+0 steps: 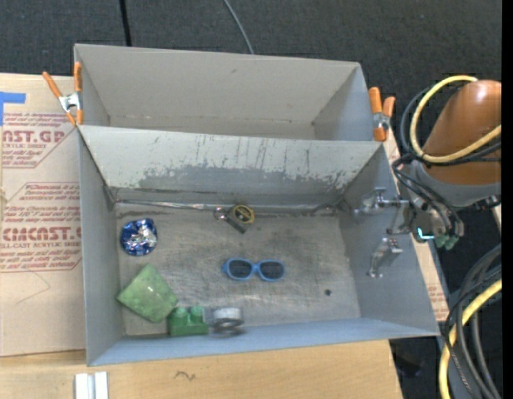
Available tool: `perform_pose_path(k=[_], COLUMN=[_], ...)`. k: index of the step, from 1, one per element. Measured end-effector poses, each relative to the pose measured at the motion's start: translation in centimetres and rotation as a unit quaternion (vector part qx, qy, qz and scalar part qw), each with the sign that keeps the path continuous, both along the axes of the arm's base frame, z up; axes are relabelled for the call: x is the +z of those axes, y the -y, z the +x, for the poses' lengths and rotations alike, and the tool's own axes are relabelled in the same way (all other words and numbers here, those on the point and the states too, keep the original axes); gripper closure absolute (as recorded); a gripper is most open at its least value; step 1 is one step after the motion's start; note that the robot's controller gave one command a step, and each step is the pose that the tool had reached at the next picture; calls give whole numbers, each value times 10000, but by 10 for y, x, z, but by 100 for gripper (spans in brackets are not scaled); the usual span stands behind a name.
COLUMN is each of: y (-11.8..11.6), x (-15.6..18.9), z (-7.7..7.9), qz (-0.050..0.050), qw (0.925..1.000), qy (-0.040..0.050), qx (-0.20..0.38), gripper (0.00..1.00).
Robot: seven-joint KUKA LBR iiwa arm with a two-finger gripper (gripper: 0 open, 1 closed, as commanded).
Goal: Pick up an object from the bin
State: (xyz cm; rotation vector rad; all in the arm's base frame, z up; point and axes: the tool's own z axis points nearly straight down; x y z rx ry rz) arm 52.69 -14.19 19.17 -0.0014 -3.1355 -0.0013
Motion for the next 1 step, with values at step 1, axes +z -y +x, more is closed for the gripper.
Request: perform_pose_path(k=[1], y=[-26], x=[-36], z=[27], qz=[8], qw=[9999], qy=[29], qx=[-108], gripper=[0])
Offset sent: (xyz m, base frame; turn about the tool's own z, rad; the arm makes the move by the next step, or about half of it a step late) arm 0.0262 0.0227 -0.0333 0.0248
